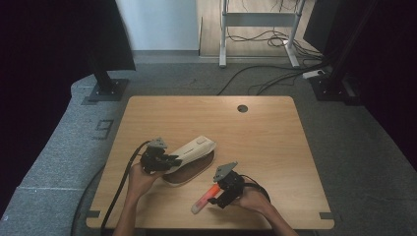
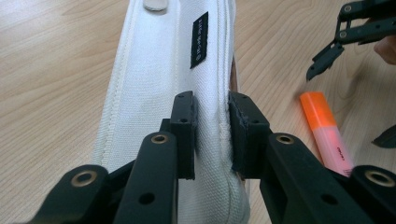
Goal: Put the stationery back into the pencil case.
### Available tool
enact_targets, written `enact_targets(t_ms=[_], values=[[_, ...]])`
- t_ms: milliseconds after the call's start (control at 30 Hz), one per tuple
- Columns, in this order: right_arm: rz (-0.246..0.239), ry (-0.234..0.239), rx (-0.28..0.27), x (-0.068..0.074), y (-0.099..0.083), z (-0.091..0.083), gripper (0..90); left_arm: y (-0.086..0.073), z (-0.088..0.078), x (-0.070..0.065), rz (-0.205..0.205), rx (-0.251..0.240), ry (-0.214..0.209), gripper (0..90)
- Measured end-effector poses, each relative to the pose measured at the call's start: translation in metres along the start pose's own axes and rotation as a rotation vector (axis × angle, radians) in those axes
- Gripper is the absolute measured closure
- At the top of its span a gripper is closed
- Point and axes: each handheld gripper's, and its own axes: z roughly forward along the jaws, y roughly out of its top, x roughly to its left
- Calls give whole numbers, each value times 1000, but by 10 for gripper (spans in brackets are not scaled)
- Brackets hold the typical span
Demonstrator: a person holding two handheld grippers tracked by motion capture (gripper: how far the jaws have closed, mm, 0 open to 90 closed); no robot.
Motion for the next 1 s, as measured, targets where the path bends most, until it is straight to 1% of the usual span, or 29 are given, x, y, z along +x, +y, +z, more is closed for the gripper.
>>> enact_targets(t_ms=[167,267,367,400,433,567,767,933,967,1000], values=[[-40,22,26,5,0,7,149,0,0,0,1,1,-2,728],[-45,30,31,6,-1,12,171,0,1,0,2,3,-5,727],[-65,20,55,9,-2,17,202,-1,1,1,3,5,-8,725],[-80,14,57,10,-3,20,198,-1,1,1,3,5,-8,725],[-86,9,54,12,-3,20,216,-1,1,1,3,5,-10,724],[-99,18,32,12,-3,20,326,-1,2,1,3,7,-12,723],[-96,23,26,10,-3,17,499,-2,3,2,3,7,-16,720],[-67,13,24,5,-3,15,646,-3,4,3,3,10,-16,719],[-58,8,25,4,-2,15,650,-3,5,3,3,12,-17,718],[-61,8,28,4,-2,15,651,-3,5,3,4,15,-15,718]])
